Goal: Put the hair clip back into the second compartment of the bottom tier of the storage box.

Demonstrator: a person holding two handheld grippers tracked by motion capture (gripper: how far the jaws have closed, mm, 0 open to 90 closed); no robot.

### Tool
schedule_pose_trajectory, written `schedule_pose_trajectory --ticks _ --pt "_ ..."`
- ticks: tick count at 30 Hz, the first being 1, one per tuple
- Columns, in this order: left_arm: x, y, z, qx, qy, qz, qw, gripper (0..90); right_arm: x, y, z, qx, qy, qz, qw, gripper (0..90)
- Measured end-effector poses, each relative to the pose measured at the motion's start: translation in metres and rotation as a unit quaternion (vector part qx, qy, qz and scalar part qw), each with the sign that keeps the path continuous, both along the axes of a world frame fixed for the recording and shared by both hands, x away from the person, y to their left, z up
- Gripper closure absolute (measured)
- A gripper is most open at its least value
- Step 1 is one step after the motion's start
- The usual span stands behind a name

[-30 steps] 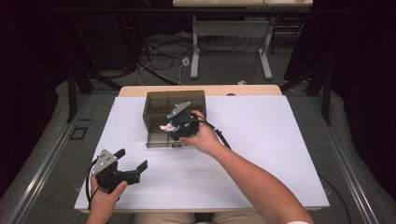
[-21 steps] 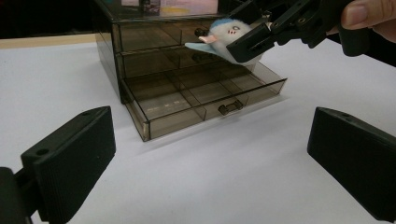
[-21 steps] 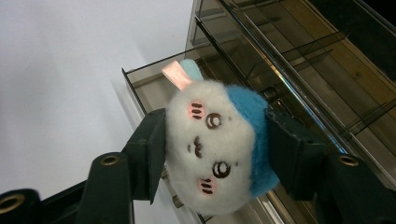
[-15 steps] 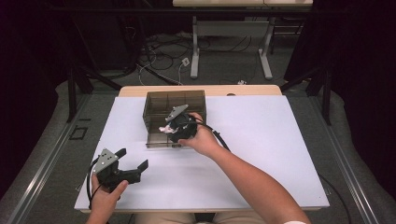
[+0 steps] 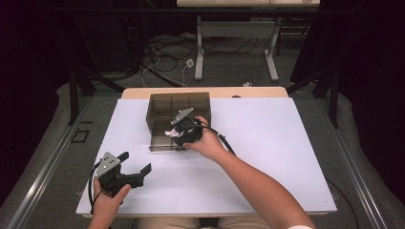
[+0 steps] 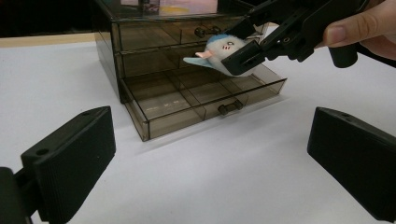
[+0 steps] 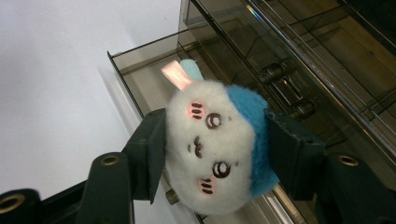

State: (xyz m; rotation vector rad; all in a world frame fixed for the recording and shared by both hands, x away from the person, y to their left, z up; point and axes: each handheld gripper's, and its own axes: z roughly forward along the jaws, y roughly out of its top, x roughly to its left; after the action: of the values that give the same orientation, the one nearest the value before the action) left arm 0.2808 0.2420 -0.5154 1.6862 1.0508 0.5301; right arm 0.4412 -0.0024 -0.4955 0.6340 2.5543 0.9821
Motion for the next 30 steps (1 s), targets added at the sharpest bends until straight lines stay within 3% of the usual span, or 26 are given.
schedule_pose_trajectory --ticks 30 --pt "0.000 0.001 0.000 0.001 0.003 -0.002 1.0000 1.6 0.004 0.003 -0.013 -0.006 0.010 -0.005 0.9999 42.1"
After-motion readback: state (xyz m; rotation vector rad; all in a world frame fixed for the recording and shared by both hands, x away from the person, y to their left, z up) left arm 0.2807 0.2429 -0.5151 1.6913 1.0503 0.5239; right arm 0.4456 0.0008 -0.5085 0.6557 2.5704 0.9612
